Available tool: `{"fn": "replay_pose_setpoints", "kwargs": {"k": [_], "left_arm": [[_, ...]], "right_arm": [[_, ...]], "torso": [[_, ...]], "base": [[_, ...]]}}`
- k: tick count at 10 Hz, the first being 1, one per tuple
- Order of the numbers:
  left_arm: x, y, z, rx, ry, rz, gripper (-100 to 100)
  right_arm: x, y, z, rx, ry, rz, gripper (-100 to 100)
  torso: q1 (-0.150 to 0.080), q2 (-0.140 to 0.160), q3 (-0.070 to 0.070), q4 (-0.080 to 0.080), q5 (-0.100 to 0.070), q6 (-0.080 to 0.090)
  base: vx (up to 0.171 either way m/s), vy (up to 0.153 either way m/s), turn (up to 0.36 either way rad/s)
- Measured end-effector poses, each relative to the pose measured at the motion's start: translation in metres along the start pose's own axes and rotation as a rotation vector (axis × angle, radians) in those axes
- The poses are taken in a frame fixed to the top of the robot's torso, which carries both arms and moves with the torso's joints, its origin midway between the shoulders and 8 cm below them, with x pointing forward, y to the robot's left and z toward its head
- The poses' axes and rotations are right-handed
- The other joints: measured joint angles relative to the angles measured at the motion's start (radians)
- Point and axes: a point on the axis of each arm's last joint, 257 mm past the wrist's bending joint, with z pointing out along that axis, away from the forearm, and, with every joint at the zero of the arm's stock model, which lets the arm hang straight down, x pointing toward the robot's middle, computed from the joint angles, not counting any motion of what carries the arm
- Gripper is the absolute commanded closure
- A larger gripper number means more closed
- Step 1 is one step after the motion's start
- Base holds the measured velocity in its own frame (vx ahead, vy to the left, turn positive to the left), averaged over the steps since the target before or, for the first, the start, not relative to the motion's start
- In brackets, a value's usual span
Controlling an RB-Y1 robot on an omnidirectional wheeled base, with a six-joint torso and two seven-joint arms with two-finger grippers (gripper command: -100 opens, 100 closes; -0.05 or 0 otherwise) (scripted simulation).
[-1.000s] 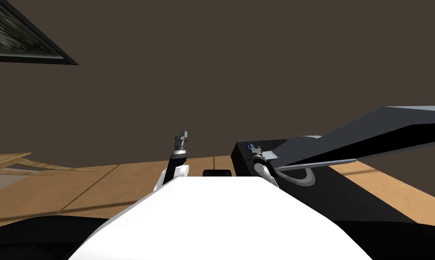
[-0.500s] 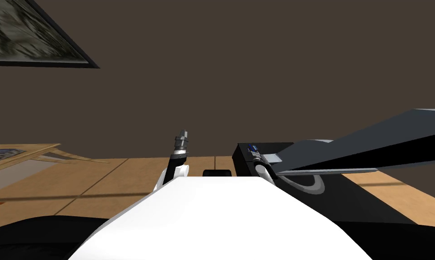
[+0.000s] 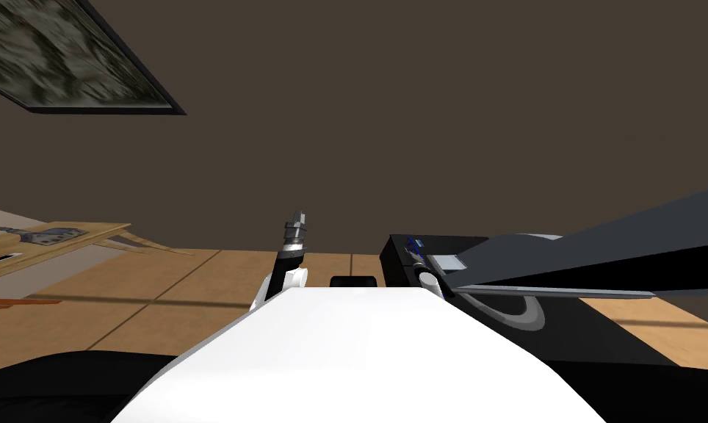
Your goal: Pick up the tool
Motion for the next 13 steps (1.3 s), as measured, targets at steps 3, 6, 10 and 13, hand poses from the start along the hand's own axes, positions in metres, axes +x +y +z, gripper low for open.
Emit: {"fn": "replay_pose_setpoints", "kwargs": {"k": [3, 6, 10, 13], "left_arm": [[0.0, 0.0, 0.0, 0.0, 0.0, 0.0, 0], [0.0, 0.0, 0.0, 0.0, 0.0, 0.0, 0], [0.0, 0.0, 0.0, 0.0, 0.0, 0.0, 0], [0.0, 0.0, 0.0, 0.0, 0.0, 0.0, 0]], "right_arm": [[-0.027, 0.01, -0.002, -0.008, -0.068, 0.126, -100], [-0.049, 0.017, -0.004, -0.018, -0.107, 0.232, -100], [-0.095, 0.03, -0.013, -0.047, -0.191, 0.478, -100], [-0.128, 0.031, -0.024, -0.072, -0.24, 0.642, -100]], "torso": [[0.0, 0.0, 0.0, 0.0, 0.0, 0.0], [0.0, 0.0, 0.0, 0.0, 0.0, 0.0], [0.0, -0.001, -0.001, 0.0, 0.0, 0.0], [-0.001, -0.002, -0.001, 0.0, 0.0, 0.0]], "base": [[-0.002, -0.008, 0.066], [0.001, -0.01, 0.1], [0.006, -0.019, 0.086], [0.015, -0.028, 0.085]]}}
